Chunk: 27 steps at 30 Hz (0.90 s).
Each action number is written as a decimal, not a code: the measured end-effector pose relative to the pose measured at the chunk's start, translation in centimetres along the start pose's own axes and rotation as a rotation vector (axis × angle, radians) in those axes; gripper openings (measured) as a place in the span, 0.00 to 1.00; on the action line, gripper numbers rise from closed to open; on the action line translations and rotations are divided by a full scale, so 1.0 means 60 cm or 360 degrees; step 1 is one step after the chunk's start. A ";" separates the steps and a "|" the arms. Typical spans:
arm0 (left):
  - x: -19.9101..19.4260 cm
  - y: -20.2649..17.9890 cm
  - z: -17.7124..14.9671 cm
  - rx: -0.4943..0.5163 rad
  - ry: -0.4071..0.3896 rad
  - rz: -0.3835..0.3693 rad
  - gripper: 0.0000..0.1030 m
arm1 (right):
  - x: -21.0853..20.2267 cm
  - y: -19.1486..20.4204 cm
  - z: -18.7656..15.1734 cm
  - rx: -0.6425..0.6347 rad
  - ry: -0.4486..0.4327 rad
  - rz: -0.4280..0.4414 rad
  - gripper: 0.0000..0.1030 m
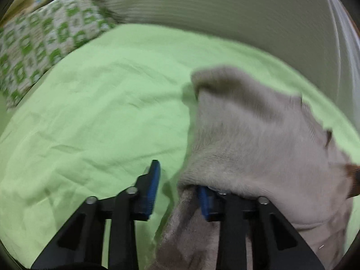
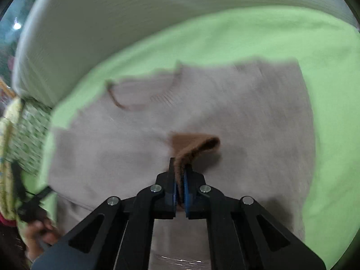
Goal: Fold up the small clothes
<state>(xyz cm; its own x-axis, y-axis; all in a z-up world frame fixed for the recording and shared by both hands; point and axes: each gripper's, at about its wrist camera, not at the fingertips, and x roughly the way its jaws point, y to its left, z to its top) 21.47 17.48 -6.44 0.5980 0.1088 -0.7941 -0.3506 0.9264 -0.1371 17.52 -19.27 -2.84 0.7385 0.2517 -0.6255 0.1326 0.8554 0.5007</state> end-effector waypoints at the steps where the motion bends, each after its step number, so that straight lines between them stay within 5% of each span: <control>1: -0.010 0.006 0.002 -0.0031 -0.0024 -0.0016 0.28 | -0.027 0.012 0.013 -0.0018 -0.0068 0.0038 0.05; 5: -0.049 0.011 -0.007 -0.0041 -0.0117 -0.0076 0.28 | -0.169 0.022 0.050 -0.0080 -0.0368 0.0146 0.05; 8: -0.042 -0.001 -0.021 0.0048 -0.0105 -0.0048 0.28 | -0.169 -0.022 0.029 -0.0063 -0.0267 0.0068 0.05; 15: -0.013 0.013 -0.046 0.0075 -0.0005 -0.0153 0.27 | -0.054 -0.127 -0.067 0.0092 0.0119 -0.0173 0.05; 24: -0.015 0.043 -0.075 0.0096 0.0033 -0.0219 0.32 | -0.066 -0.065 -0.102 -0.0242 0.0230 -0.0309 0.05; 27: -0.012 0.052 -0.078 0.0083 0.0037 -0.0243 0.34 | -0.090 -0.070 -0.103 -0.0258 0.0171 -0.0355 0.05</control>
<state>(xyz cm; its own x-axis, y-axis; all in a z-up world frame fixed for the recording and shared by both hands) 16.56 18.62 -9.08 0.6244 -0.0427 -0.7800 -0.2186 0.9490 -0.2270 8.89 -21.40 -5.24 0.6277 0.0882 -0.7735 0.1700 0.9541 0.2467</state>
